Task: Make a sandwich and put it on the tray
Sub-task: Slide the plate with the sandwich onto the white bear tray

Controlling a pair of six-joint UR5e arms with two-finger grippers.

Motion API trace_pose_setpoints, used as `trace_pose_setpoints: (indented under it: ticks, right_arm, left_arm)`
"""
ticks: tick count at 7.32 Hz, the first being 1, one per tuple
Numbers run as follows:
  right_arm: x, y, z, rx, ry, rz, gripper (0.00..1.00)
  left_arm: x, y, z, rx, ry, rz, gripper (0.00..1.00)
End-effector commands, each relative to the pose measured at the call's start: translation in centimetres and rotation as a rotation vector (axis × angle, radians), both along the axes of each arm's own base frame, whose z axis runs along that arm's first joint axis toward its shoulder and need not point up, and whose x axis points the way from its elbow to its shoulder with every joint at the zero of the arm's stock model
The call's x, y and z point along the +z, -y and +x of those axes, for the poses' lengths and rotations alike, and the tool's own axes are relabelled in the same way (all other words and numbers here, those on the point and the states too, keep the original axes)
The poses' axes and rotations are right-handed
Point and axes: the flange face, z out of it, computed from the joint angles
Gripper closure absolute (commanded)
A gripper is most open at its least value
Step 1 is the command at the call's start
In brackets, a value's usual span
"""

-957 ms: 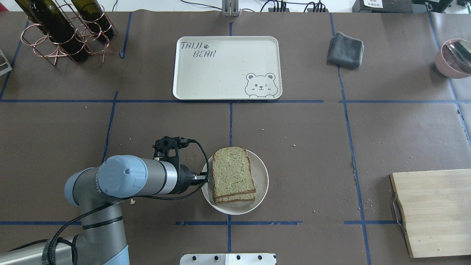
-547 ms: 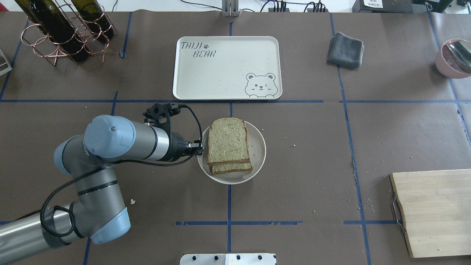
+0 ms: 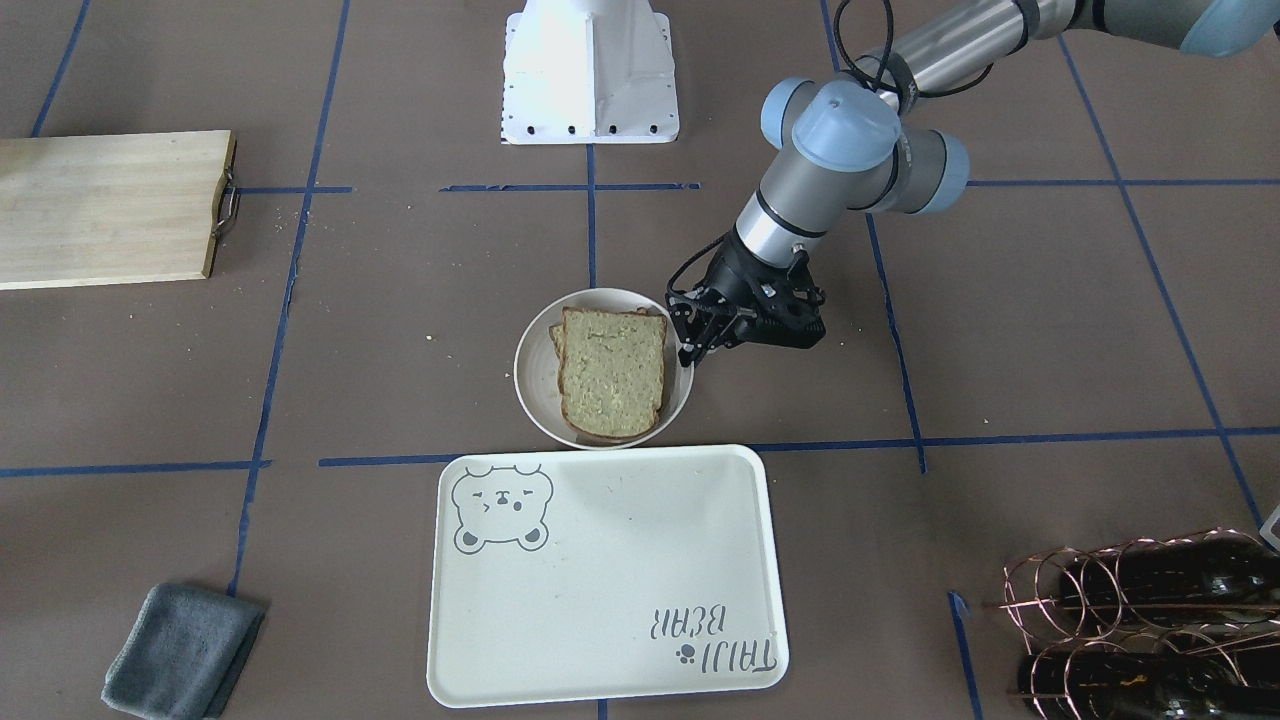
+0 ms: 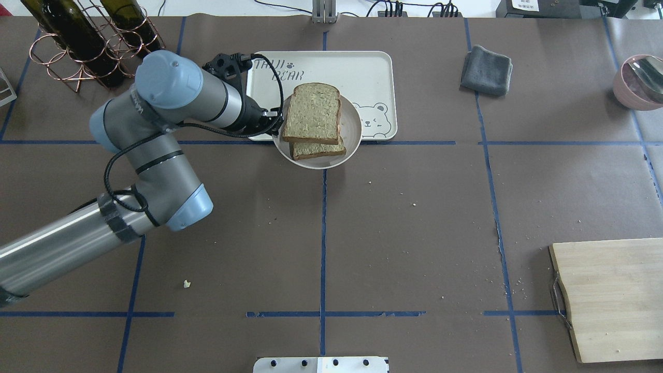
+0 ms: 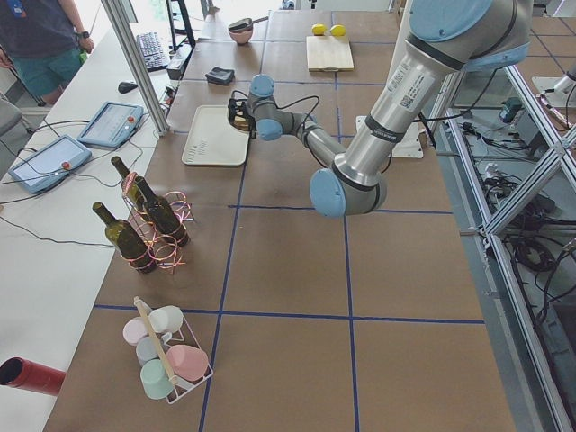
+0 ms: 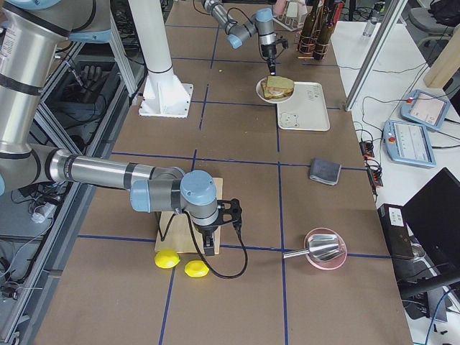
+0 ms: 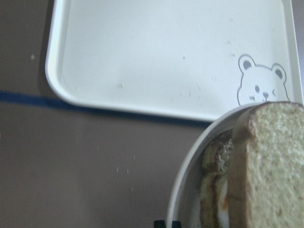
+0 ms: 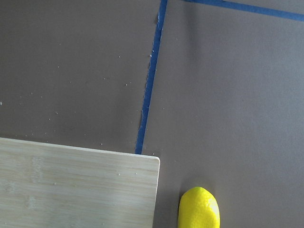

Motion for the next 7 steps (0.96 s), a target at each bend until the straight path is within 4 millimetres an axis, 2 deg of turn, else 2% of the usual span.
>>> trace_pose_setpoints:
  ticks: [1, 2, 3, 5, 6, 7]
  right_arm:
    - [0.1, -0.1, 0.0, -0.001, -0.001, -0.001, 0.0]
    - [0.1, 0.0, 0.0, -0.001, -0.001, -0.001, 0.0]
    - [0.1, 0.0, 0.0, -0.001, -0.002, -0.001, 0.0]
    - [0.3, -0.2, 0.0, -0.001, -0.002, -0.006, 0.0]
    - [0.8, -0.5, 0.0, -0.001, -0.002, -0.018, 0.0]
    - [0.9, -0.6, 0.0, -0.001, -0.002, -0.021, 0.0]
  left_arm:
    - [-3.2, 8.1, 1.9, -0.022, 0.042, -0.022, 1.0]
    - [-1.8, 10.4, 2.9, -0.031, 0.038, -0.013, 1.0]
    - [-0.4, 11.5, 3.9, -0.035, 0.039, -0.006, 1.0]
    - [0.6, 12.2, 4.7, -0.07, 0.074, -0.007, 1.0]
    - [0.7, 12.1, 4.9, -0.055, 0.084, 0.019, 0.59]
    - [0.8, 12.0, 4.9, -0.03, 0.102, 0.065, 0.4]
